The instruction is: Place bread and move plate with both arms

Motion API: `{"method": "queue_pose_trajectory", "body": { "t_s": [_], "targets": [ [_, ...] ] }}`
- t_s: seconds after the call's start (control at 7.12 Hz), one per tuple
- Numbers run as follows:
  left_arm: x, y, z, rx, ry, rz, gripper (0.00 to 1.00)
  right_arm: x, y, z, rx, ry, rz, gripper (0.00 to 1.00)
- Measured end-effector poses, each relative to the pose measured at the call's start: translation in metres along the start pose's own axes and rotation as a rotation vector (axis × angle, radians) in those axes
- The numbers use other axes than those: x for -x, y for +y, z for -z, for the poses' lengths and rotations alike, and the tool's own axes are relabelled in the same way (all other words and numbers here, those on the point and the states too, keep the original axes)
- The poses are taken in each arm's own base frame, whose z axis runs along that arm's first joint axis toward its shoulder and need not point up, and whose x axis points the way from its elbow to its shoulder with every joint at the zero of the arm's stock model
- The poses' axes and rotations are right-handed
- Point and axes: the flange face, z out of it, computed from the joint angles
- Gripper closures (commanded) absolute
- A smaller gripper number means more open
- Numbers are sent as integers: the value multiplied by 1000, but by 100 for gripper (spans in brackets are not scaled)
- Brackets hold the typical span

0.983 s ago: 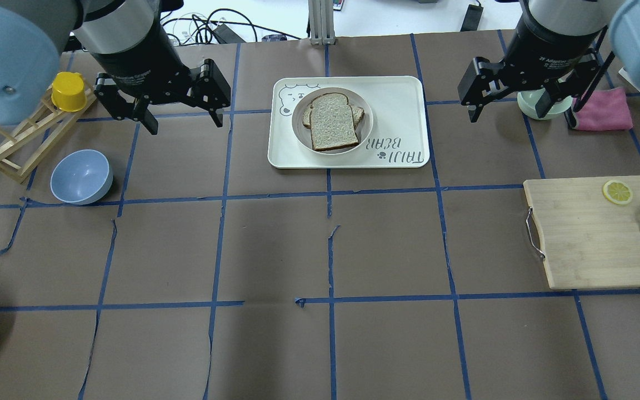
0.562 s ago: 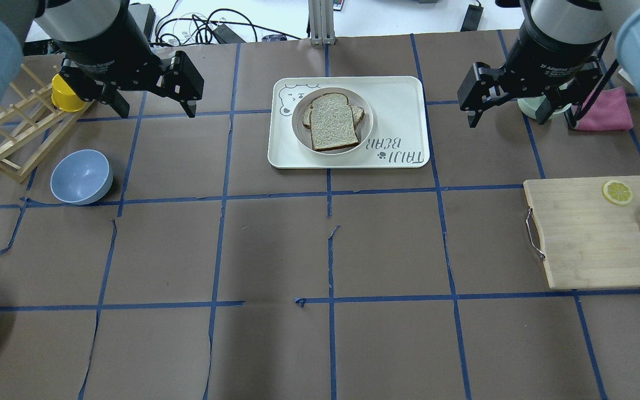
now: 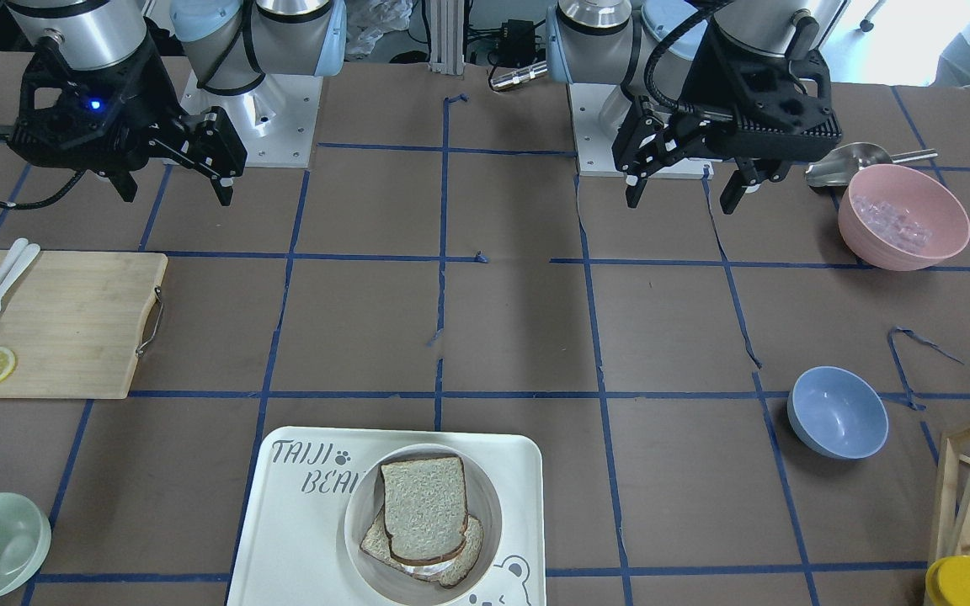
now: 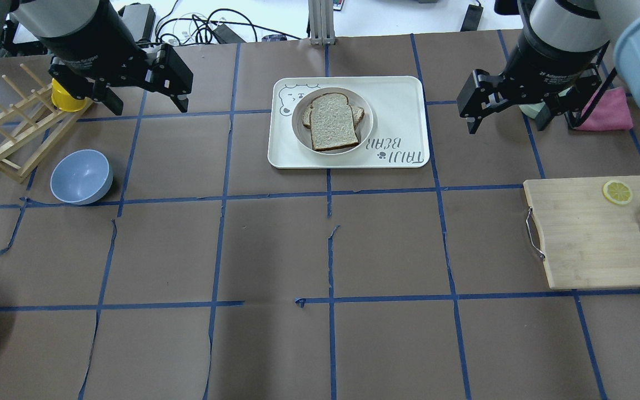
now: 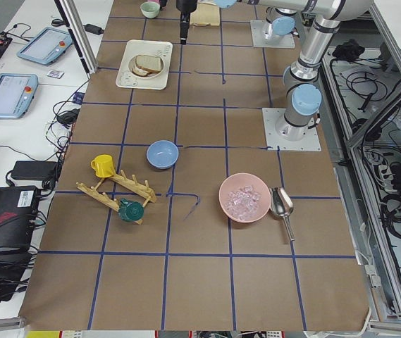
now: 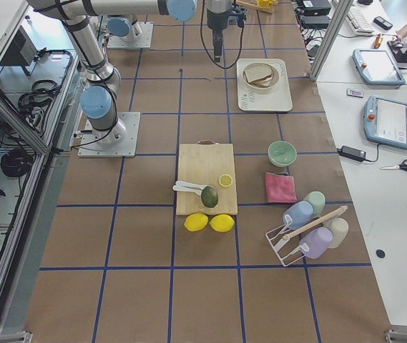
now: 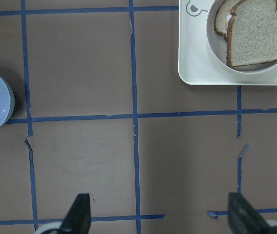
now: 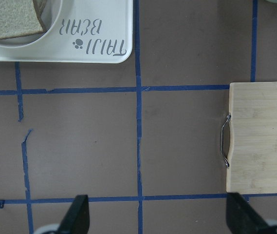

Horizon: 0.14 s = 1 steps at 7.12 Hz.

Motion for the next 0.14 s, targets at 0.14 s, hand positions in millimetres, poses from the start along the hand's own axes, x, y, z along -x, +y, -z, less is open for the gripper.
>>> {"method": "queue_pose_trajectory", "body": {
  "t_s": [0.14],
  "targets": [
    [1, 0, 1, -1, 0, 1, 0, 0, 1, 0, 0, 0, 2, 0]
  ]
}}
